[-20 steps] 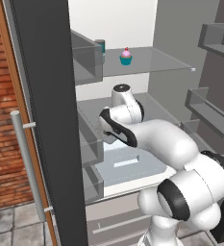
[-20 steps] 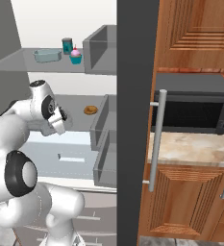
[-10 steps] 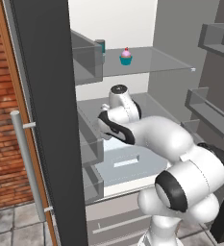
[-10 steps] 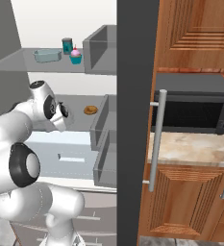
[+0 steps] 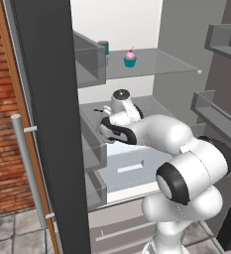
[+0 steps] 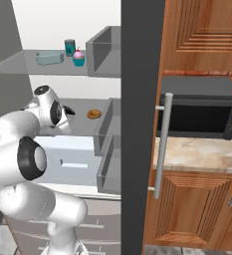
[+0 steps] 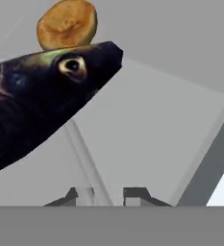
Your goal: Place the tupperware on the second highest shelf of the fridge. Make space for the tupperware among the existing items by rearranging them on the shelves if needed. Close the fridge door when finished.
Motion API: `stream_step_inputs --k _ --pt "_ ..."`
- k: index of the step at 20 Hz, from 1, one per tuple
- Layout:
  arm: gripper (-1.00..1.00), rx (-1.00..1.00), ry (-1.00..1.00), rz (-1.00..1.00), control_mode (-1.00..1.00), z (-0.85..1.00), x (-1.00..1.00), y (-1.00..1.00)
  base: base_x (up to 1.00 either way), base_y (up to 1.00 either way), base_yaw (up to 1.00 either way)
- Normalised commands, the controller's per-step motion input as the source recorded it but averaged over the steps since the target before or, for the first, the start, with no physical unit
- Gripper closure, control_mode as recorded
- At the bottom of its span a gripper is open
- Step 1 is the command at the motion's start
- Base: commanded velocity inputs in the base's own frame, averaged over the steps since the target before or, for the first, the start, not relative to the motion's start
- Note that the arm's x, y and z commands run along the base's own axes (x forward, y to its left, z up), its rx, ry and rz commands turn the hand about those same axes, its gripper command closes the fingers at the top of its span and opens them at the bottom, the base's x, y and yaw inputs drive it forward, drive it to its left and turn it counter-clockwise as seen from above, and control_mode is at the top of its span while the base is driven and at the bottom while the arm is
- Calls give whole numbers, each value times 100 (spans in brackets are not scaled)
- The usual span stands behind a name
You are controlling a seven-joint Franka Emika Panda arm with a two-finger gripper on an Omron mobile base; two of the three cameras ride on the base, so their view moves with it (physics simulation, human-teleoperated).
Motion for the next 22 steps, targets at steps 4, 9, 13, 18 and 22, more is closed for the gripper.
stream_step_inputs --k 4,9,13,18,22 --pt "100 2 -14 -4 -100 -3 42 1 0 0 0" --pt "100 1 -22 -8 -100 -6 36 0 0 0 0" --pt "-100 0 -24 -11 -100 -11 37 8 0 0 0" --pt "-100 0 -22 -9 -100 -2 10 1 0 0 0" --pt "-100 0 -6 -10 -100 1 -5 -2 0 0 0"
